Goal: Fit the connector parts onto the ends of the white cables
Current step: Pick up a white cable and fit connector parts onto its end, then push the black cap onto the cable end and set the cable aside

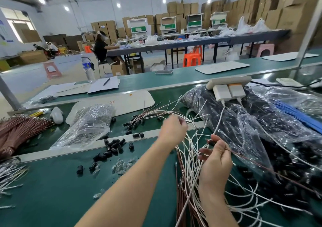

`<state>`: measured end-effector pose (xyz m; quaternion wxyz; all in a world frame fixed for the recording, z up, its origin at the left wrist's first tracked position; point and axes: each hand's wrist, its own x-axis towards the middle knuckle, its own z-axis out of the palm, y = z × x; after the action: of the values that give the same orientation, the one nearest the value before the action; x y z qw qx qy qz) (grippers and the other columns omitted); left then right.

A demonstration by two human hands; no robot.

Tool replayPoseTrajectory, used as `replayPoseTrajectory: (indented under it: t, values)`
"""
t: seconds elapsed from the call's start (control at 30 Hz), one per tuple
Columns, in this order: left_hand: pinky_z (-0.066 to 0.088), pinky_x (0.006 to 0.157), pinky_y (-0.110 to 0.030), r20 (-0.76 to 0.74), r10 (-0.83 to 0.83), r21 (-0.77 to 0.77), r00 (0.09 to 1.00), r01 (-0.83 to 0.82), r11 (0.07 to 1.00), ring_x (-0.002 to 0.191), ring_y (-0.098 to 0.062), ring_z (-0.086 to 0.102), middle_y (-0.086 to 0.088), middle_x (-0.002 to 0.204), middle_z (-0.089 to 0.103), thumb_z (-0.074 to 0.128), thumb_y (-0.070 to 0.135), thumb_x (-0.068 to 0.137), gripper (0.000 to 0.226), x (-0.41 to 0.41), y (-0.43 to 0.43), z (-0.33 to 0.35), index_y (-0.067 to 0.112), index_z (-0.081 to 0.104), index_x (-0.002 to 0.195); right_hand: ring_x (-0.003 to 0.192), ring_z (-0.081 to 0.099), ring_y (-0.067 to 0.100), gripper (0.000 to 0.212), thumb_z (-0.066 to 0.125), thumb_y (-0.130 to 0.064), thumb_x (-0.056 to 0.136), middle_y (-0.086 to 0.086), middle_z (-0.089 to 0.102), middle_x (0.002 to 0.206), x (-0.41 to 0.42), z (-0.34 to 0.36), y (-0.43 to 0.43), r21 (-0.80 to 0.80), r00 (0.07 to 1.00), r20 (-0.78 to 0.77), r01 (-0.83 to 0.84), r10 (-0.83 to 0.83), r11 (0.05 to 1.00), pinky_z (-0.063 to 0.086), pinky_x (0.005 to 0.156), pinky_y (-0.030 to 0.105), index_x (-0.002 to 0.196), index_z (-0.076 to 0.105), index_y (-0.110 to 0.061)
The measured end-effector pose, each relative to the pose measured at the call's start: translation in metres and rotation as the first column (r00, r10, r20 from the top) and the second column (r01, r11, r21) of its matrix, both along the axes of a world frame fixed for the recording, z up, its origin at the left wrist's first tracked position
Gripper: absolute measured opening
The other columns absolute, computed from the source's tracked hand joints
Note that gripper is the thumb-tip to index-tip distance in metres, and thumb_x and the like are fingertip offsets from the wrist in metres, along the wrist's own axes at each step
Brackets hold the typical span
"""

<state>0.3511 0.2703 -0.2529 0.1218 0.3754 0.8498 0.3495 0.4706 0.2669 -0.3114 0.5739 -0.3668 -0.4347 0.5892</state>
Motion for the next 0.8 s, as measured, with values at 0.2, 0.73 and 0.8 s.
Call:
replayPoseTrajectory:
  t: [0.2,0.73,0.8]
  values:
    - [0.06,0.073,-0.028,0.103,0.057,0.699,0.993,-0.113,0.706,0.078,-0.011,0.068,-0.004,0.094,0.067,0.051,0.021,0.104,0.015,-0.033,-0.083,0.112,0.009,0.06,0.106,0.062,0.058,0.007,0.033,0.032,-0.034,0.109,0.011,0.066,0.092,-0.002,0.002,-0.01,0.047,0.998,-0.006,-0.067,0.068,0.997,0.047,0.055,0.013,0.104,0.063,-0.024]
    - [0.063,0.07,-0.035,0.584,0.571,0.267,0.577,-0.801,0.536,0.077,-0.03,0.065,-0.02,0.099,0.061,0.059,0.02,0.101,0.03,-0.074,-0.326,-0.058,-0.006,0.056,0.117,0.074,0.072,0.014,0.02,0.051,-0.027,0.103,0.005,0.072,0.088,-0.018,-0.008,-0.029,0.061,0.889,0.111,-0.452,0.444,0.89,0.058,0.066,0.023,0.1,0.065,-0.014]
    - [0.054,0.093,-0.05,0.204,0.763,0.196,0.613,-0.789,0.582,0.09,-0.032,0.062,-0.019,0.114,0.059,0.063,0.028,0.098,0.05,-0.064,-0.327,-0.066,0.0,0.049,0.137,0.075,0.071,0.014,0.019,0.052,-0.026,0.103,0.004,0.072,0.088,-0.019,-0.008,-0.029,0.053,0.882,0.112,-0.466,0.459,0.883,0.058,0.066,0.022,0.1,0.066,-0.013]
